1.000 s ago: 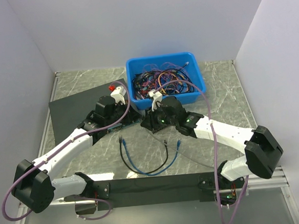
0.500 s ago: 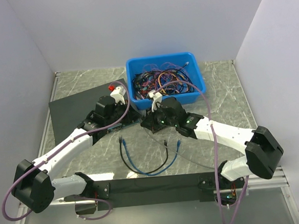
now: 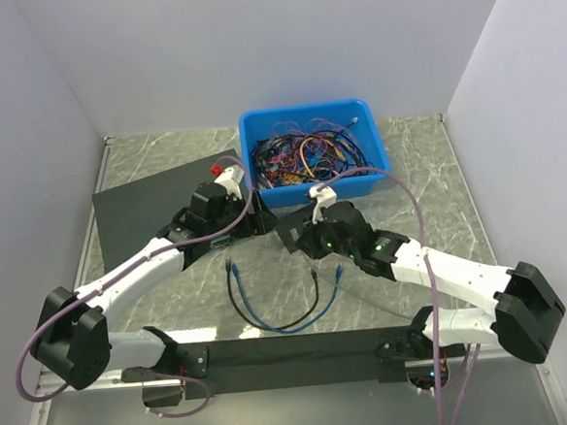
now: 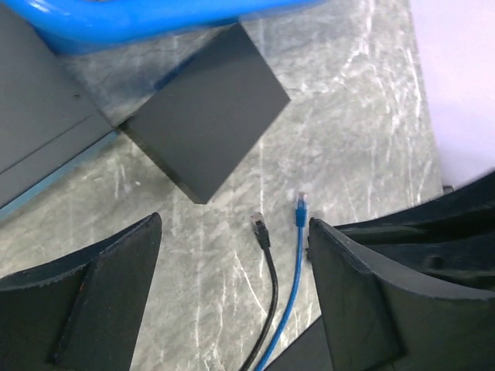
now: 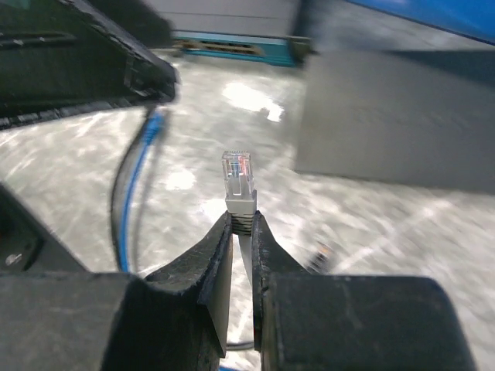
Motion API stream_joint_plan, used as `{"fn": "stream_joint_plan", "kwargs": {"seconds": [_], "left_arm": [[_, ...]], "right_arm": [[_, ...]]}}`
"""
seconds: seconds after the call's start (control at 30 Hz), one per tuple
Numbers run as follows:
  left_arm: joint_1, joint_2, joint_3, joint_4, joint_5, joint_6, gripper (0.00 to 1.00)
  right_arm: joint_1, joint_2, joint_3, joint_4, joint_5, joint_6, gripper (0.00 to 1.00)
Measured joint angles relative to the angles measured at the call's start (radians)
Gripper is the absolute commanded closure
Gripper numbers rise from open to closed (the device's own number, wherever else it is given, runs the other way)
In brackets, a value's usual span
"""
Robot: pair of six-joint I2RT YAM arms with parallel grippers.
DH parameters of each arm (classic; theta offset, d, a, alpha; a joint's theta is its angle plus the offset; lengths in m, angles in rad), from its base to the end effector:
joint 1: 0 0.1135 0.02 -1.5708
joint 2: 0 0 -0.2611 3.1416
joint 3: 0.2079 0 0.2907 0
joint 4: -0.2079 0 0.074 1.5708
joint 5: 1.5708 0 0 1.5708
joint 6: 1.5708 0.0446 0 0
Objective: Insert the plug into the switch port
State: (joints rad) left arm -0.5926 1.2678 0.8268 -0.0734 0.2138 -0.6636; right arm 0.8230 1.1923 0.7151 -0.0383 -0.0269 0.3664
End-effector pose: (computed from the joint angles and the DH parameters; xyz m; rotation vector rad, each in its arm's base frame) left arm 0.2662 -0.1907 0.2377 0.0602 2.2266 -0.9553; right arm 0.2078 0.2258 0.2203 -0.5088 2.1146 0.7343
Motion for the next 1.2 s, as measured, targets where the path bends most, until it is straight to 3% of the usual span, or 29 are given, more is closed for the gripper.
{"fn": "stream_joint_plan", "kwargs": {"seconds": [0.17, 0.4, 1.2], "left_arm": [[-0.01, 0.049, 0.027, -0.005, -0.043, -0.011, 0.27], [-0.033, 0.134, 0.071, 0.008, -0.062, -0.011, 0.28], [-0.037, 0.503, 0.303, 0.034, -0.056, 0.029, 0.31]], "right_arm": [[-0.004, -0.035, 0.0, -0.092, 0.116, 0.032, 1.0], [-0.062, -0.016, -0.003, -0.222, 0.197, 0.071, 1.0], [-0.095, 0.193, -0.016, -0.241, 0.164, 0.116, 1.0]]}}
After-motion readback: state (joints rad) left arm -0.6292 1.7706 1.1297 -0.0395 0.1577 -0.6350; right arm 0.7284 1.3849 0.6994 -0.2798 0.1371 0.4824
